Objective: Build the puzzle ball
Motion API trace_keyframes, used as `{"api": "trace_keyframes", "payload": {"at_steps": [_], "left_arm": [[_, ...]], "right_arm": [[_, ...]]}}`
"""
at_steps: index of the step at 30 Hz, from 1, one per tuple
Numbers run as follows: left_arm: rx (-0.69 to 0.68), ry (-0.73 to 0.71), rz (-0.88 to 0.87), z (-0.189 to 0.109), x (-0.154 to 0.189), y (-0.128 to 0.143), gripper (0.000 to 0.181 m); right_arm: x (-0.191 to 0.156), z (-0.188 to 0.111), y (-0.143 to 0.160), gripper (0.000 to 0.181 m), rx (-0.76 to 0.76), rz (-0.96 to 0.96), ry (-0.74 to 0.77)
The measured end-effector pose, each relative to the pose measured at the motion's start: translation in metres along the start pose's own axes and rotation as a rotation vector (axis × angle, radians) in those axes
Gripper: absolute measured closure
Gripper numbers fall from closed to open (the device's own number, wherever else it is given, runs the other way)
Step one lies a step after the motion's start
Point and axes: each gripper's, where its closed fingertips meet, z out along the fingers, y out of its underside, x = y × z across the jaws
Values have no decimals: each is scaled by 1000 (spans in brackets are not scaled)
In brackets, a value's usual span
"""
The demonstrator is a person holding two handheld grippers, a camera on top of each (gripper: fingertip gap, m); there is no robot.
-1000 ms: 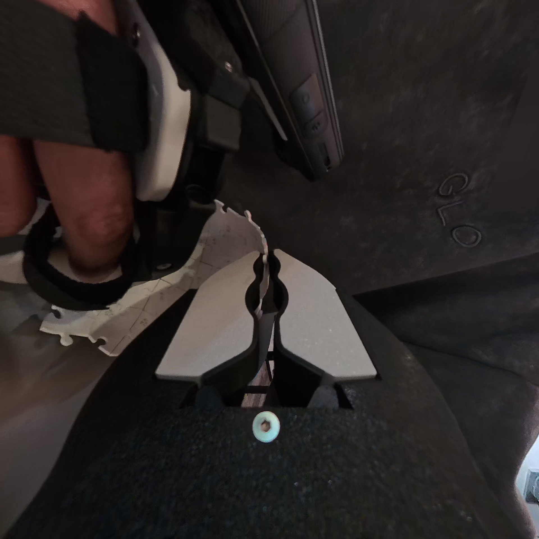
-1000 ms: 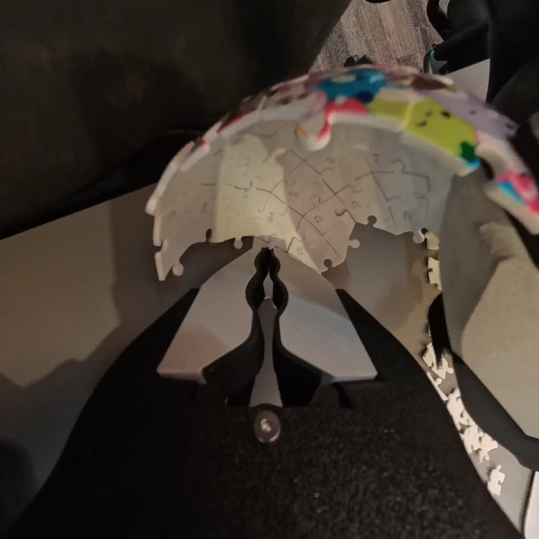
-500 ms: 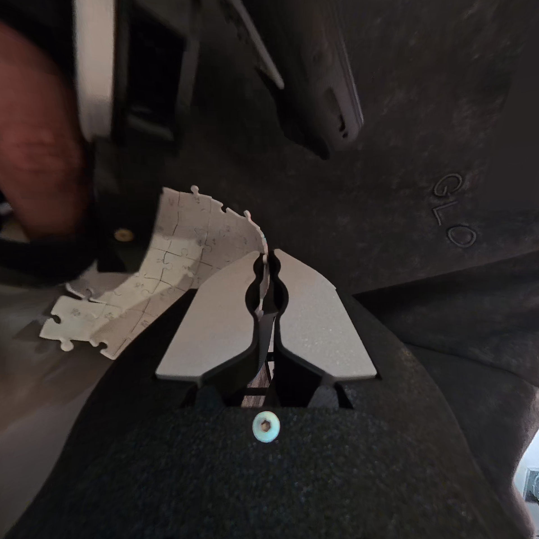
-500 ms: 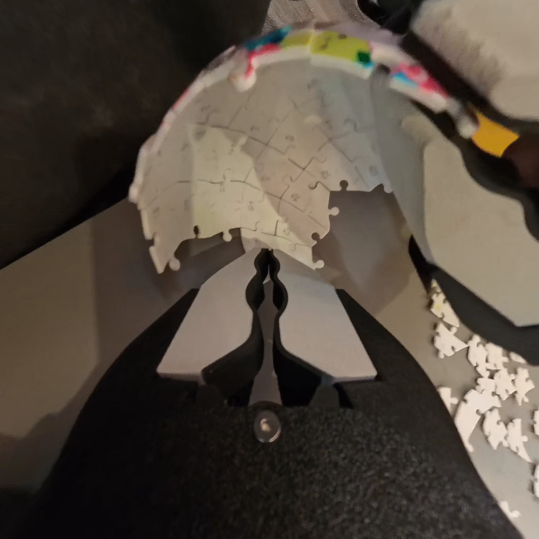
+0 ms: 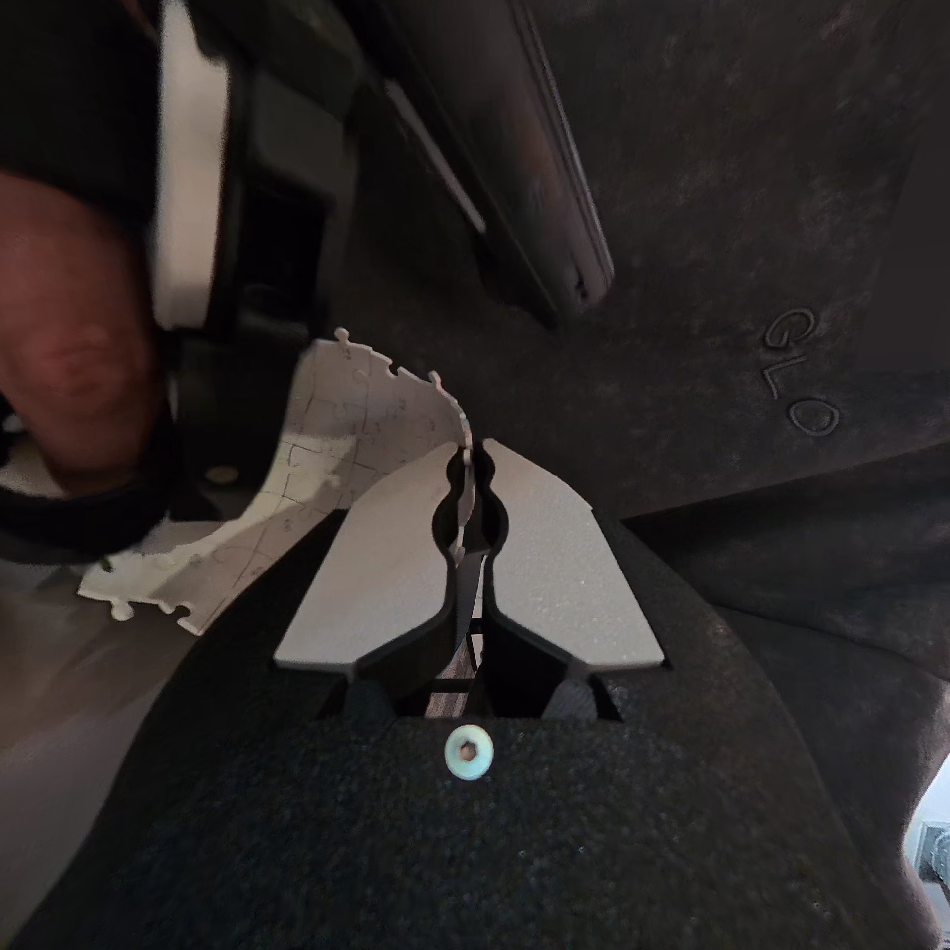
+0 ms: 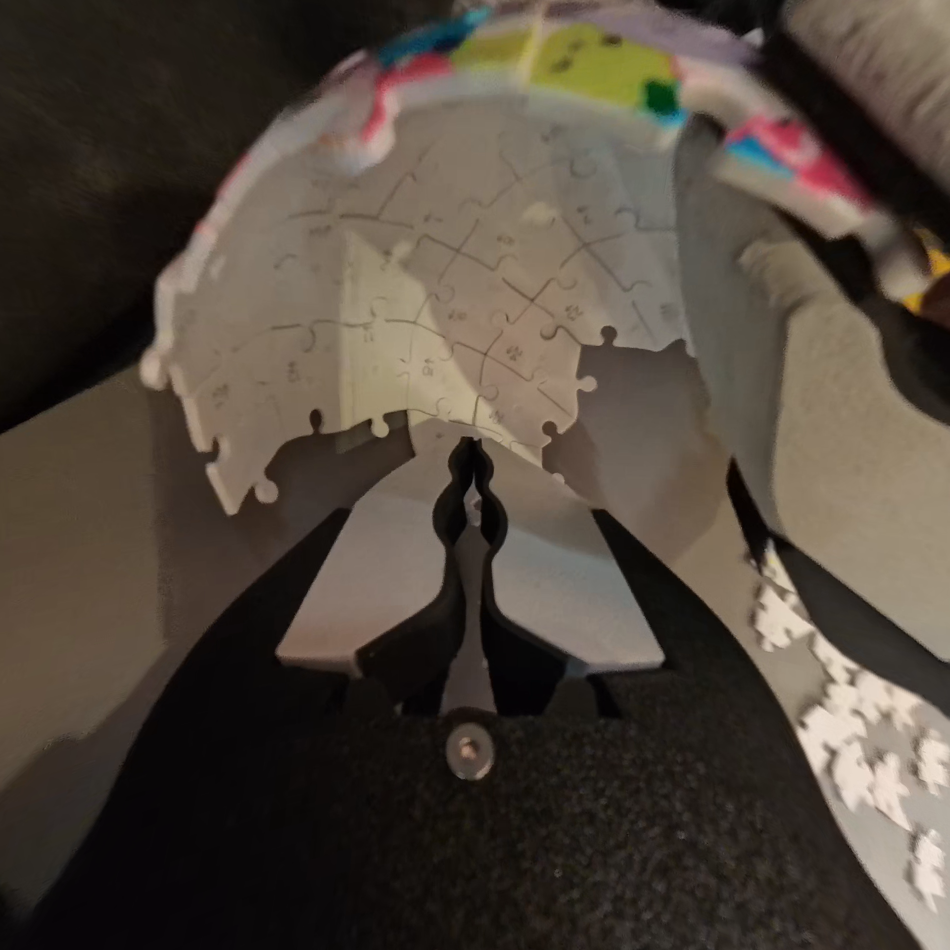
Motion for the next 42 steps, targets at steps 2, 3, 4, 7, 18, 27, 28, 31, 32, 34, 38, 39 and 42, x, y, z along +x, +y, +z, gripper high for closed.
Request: {"api": "trace_keyframes", "payload": {"at_steps": [2,3,4,7,18,27,28,31,32,34,38,39,42], "left_arm": [[0,-2,3,0,0,0,178],[1,-2,5,0,0,0,178],[1,-1,7,0,0,0,178],[-1,2,9,1,0,1,178],[11,10,8,-2,0,-3,179],[-1,53,-23,-7,-3,-11,178],[-2,59,-28,-8,-4,-12,178],[-46,73,-35,-10,-4,-13,178],[-65,75,-34,-10,-4,-14,179],[-86,73,-31,-12,-5,-21,179],[-102,68,-36,-17,-9,-36,179],[-110,65,-37,-17,-9,-38,179],[-122,39,-31,-15,-10,-42,179]], "right_arm": [[3,-11,0,181,58,12,44],[4,-18,3,181,66,48,49],[5,-24,8,181,52,73,64],[2,-30,10,181,35,83,76],[-1,-7,9,181,-54,49,25],[1,-14,9,181,-23,24,82],[-1,-22,5,181,26,49,92],[0,-58,13,181,44,161,200],[-3,-70,14,181,46,214,226],[-17,-87,12,181,37,353,221],[-29,-111,-25,154,241,671,276],[-30,-113,-32,148,283,748,287],[-37,-105,-39,148,315,889,294]]}}
